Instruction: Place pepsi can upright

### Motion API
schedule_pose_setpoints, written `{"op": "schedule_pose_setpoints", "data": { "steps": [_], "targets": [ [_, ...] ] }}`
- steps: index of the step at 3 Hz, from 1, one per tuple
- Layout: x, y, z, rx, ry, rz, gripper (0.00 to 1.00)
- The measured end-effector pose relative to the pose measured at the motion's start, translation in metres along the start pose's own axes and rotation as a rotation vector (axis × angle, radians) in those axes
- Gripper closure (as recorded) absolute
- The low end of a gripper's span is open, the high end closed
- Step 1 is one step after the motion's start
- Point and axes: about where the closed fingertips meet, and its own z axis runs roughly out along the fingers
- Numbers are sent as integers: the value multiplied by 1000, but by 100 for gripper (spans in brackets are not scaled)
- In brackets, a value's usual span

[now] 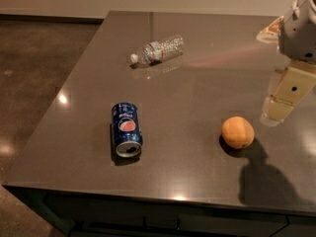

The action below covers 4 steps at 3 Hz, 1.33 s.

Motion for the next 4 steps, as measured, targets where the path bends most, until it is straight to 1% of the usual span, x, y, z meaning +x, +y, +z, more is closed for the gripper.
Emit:
{"op": "schedule_pose_setpoints", "data": {
  "steps": [1,2,3,4],
  "targets": [
    [-39,3,7,-12,-57,-119,0],
    [-80,8,18,-34,-125,-283,0],
    [-106,12,38,-56,-176,-433,0],
    [-128,13,60,-92,-213,-598,0]
  ]
}}
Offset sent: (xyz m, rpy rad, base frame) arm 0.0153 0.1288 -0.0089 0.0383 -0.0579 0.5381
